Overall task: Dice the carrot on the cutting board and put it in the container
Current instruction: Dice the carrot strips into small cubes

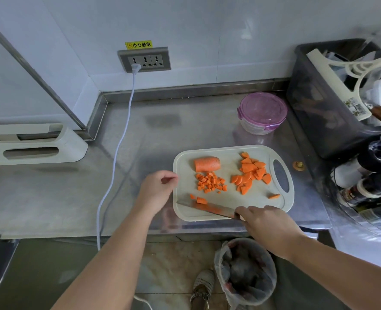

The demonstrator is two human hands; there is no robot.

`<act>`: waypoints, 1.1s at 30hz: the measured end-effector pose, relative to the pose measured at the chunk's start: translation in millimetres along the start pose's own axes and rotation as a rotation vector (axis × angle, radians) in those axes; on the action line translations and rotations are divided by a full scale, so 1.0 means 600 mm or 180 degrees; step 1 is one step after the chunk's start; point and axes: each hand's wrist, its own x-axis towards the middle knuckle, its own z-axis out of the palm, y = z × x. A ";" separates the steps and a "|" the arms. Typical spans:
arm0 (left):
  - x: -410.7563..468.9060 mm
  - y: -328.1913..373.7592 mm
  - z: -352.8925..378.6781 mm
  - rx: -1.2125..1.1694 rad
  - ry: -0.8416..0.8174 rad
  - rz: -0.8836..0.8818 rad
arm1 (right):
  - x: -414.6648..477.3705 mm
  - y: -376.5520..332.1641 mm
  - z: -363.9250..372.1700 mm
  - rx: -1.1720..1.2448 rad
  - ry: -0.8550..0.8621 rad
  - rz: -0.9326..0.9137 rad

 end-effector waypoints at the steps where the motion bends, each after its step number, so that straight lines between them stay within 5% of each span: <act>1: -0.008 0.012 0.002 0.0290 -0.0388 0.0271 | 0.001 0.003 0.003 -0.0041 0.0035 -0.0036; 4: -0.025 0.024 0.030 0.1188 -0.1254 0.0757 | 0.004 0.009 0.010 -0.0152 0.0253 -0.0210; 8: -0.026 0.006 0.056 0.1759 -0.1486 0.0893 | 0.004 0.019 0.014 -0.0463 0.0591 -0.0309; 23: -0.020 0.002 0.106 0.2317 -0.0955 0.1425 | -0.024 0.074 0.012 -0.0547 0.0472 -0.0504; 33: -0.033 -0.010 0.095 0.1905 -0.0635 0.1097 | -0.084 0.110 -0.011 -0.0034 0.0215 0.0028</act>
